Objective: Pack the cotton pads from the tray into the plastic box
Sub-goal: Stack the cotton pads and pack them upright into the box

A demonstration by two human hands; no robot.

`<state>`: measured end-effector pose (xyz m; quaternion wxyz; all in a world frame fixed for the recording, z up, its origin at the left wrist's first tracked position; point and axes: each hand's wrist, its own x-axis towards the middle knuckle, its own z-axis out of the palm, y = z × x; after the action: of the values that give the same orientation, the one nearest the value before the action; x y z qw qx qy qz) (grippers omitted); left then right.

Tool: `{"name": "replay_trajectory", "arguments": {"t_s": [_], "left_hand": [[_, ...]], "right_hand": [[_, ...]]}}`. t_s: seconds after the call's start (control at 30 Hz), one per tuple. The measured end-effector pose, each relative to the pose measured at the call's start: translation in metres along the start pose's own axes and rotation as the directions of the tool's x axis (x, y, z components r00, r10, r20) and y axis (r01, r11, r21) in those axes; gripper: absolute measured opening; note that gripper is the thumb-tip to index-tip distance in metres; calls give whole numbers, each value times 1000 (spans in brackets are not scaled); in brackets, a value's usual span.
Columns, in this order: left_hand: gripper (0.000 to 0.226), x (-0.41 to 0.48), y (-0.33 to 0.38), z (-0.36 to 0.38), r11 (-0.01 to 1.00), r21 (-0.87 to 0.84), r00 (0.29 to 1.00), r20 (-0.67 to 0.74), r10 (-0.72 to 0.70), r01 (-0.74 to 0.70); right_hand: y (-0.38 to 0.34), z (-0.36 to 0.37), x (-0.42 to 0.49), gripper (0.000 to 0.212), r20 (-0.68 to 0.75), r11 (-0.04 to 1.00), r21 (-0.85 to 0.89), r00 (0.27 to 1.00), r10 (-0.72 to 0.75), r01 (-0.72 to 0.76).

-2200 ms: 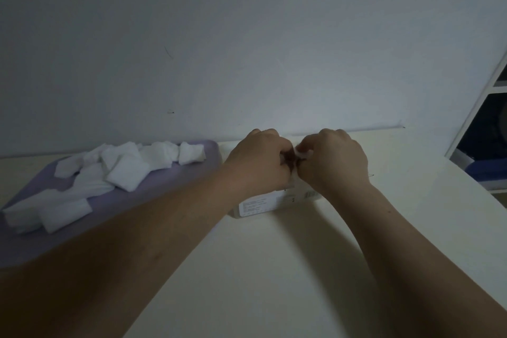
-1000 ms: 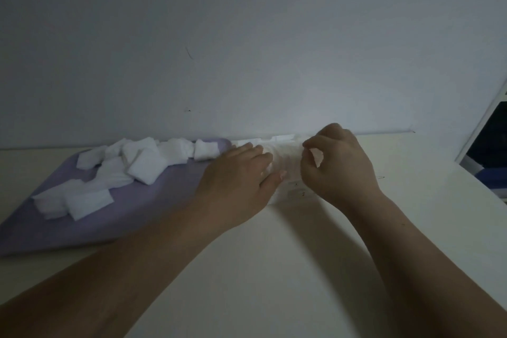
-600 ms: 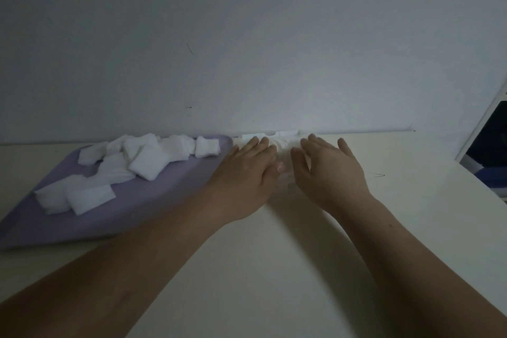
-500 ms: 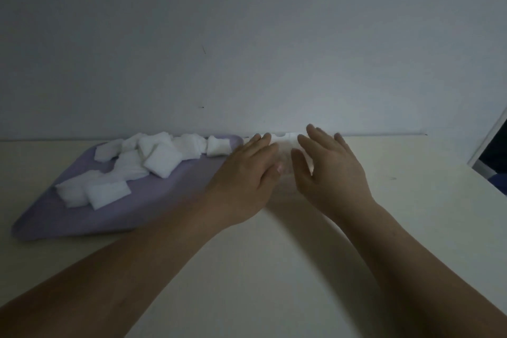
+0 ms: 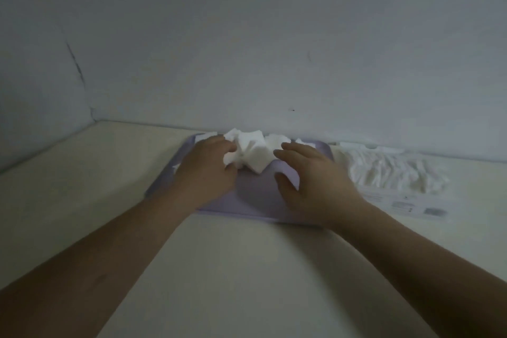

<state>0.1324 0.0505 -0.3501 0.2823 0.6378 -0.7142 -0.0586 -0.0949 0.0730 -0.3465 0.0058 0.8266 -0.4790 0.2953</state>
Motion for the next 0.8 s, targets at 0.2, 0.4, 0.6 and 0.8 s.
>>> {"name": "replay_trajectory", "arguments": {"t_s": [0.2, 0.4, 0.6, 0.8], "left_hand": [[54, -5, -51, 6, 978, 206, 981, 184, -65, 26], [66, -2, -56, 22, 999, 10, 993, 117, 30, -31], [27, 6, -46, 36, 978, -111, 984, 8, 178, -176], [23, 7, -37, 32, 942, -149, 921, -302, 246, -300]], "right_hand": [[-19, 53, 48, 68, 227, 985, 153, 973, 45, -81], [-7, 82, 69, 55, 234, 982, 101, 963, 135, -162], [8, 63, 58, 41, 126, 953, 163, 963, 236, -255], [14, 38, 29, 58, 2, 805, 430, 892, 453, -409]]}}
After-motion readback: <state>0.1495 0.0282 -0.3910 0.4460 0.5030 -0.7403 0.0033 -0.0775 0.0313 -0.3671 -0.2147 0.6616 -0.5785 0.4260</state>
